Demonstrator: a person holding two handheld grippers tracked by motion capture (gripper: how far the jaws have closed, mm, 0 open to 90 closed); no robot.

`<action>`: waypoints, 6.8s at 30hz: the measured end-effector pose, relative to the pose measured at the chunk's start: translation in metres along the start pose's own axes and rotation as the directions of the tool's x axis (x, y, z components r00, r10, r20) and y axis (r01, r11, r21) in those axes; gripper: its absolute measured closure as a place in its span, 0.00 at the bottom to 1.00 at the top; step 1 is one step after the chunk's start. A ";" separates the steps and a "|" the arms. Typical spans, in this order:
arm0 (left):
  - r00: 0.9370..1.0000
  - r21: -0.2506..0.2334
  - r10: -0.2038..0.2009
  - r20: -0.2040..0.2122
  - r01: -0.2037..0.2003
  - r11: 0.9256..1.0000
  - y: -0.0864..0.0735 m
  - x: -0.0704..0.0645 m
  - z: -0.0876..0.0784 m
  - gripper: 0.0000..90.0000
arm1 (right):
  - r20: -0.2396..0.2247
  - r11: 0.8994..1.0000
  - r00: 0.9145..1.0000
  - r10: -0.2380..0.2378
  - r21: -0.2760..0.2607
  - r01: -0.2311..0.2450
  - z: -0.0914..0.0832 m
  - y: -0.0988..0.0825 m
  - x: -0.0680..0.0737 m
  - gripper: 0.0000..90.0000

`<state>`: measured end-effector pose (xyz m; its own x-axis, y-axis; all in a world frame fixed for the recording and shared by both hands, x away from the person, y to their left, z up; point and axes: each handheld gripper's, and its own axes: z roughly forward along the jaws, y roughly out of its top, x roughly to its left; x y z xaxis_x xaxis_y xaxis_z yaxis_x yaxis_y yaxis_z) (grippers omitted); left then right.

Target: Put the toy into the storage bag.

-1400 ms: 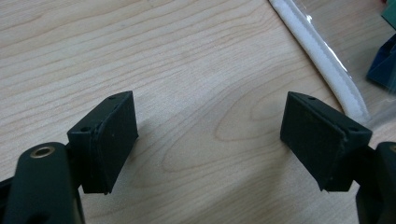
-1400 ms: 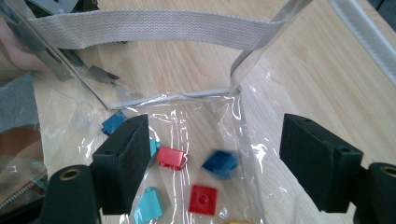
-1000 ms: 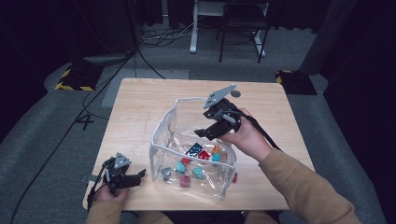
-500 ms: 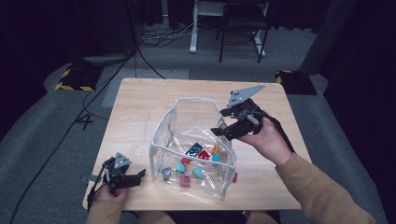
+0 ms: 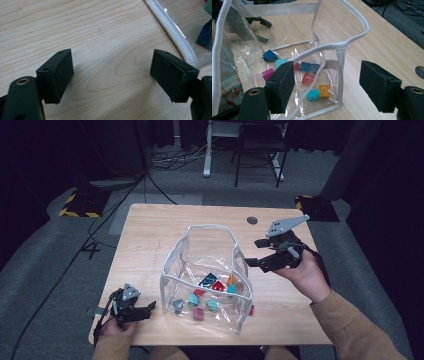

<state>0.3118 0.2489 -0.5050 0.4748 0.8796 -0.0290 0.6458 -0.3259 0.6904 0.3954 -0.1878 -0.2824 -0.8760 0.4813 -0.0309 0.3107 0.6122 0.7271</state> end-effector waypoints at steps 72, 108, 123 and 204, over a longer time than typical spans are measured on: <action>1.000 0.000 0.000 -0.001 0.000 1.000 0.000 0.000 0.000 0.21 | -0.066 0.956 0.998 0.004 0.294 0.015 0.115 -0.157 0.034 0.49; 1.000 -0.001 0.002 -0.003 -0.002 1.000 0.000 0.000 0.000 0.21 | 0.017 0.988 0.999 0.049 0.145 -0.051 0.063 -0.144 0.014 0.66; 1.000 -0.001 0.002 -0.003 -0.002 1.000 0.000 0.000 0.000 0.21 | 0.032 0.997 0.998 0.061 0.044 -0.062 0.024 -0.114 0.006 0.66; 1.000 -0.001 -0.001 -0.002 0.001 1.000 -0.001 -0.001 0.000 0.21 | -0.073 0.992 0.992 -0.099 -0.088 0.092 0.039 0.077 0.020 0.65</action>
<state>0.3108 0.2484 -0.5052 0.4724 0.8809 -0.0282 0.6458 -0.3242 0.6912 0.4164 -0.1066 -0.2533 -0.9270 0.3713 -0.0525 0.1946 0.5961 0.7790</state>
